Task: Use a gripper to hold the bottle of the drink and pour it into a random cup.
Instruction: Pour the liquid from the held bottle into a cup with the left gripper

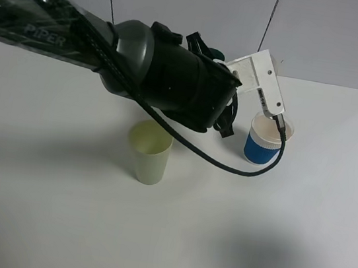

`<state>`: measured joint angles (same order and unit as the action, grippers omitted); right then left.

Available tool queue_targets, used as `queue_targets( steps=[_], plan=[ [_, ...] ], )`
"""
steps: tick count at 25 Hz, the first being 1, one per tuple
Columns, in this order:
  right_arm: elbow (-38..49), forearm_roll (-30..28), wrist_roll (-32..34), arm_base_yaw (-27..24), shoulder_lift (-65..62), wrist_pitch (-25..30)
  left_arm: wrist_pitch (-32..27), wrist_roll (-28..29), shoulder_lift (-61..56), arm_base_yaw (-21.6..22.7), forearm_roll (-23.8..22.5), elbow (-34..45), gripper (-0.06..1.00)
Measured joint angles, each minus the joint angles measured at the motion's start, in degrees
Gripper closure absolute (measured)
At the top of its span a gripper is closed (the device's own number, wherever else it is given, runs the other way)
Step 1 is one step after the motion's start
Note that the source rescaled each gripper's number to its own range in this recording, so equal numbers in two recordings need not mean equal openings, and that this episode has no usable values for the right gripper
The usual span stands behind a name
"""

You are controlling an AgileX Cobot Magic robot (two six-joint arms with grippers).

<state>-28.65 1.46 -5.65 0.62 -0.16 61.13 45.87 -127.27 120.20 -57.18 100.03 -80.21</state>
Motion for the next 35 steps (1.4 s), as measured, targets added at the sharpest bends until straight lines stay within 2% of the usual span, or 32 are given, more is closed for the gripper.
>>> queue_targets(
  steps=[7, 27, 35],
  plan=[
    [0.0, 0.0, 0.0, 0.0, 0.0, 0.0, 5.7, -4.1, 4.3, -0.1, 0.0, -5.1, 0.94],
    [0.0, 0.0, 0.0, 0.0, 0.0, 0.0, 6.6, -11.0, 8.4, -2.1, -0.9, -5.5, 0.94],
    [0.0, 0.0, 0.0, 0.0, 0.0, 0.0, 11.2, -14.7, 8.5, -2.1, -0.1, -5.5, 0.94]
  ],
)
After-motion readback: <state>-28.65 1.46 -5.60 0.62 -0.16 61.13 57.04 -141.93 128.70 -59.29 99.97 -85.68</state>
